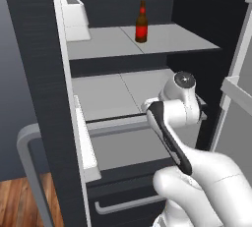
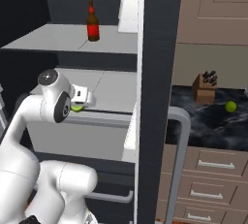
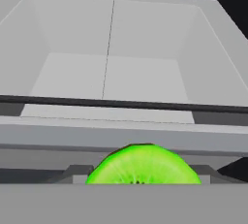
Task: Place the beer on the top shelf of the fridge to keep it out of children's reach, and place the kiwi and lime on lower shelves for easy access.
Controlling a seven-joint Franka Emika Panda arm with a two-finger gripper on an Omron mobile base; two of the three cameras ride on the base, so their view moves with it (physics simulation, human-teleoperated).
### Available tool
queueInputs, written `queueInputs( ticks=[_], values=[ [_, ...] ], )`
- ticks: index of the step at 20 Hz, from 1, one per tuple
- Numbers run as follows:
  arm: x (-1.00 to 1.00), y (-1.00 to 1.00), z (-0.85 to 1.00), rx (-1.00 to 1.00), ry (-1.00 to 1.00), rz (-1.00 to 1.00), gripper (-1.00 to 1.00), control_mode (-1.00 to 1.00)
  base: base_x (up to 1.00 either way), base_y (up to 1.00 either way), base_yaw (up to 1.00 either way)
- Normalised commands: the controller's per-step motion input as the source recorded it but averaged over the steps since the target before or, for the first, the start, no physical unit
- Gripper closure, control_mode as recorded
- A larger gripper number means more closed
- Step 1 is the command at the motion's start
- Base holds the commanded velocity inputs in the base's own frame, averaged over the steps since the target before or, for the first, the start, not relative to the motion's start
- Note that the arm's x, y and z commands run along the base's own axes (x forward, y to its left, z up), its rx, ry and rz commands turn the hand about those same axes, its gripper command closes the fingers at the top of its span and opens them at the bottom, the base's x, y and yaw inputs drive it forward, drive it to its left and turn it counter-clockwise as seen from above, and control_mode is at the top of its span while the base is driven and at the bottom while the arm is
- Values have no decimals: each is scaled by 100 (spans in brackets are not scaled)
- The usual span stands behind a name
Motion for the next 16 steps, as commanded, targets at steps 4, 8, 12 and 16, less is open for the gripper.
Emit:
queueInputs(
  ticks=[4, 8, 12, 16],
  values=[
    [56, 0, -21, 0, 0, 0, 100, -100, 0, 0, 0],
    [54, 0, -22, 0, 0, 0, 100, -100, 0, 0, 0],
    [56, 0, -21, 0, 0, 0, 100, -100, 0, 0, 0],
    [56, 0, -20, 0, 0, 0, 100, -100, 0, 0, 0]
  ],
)
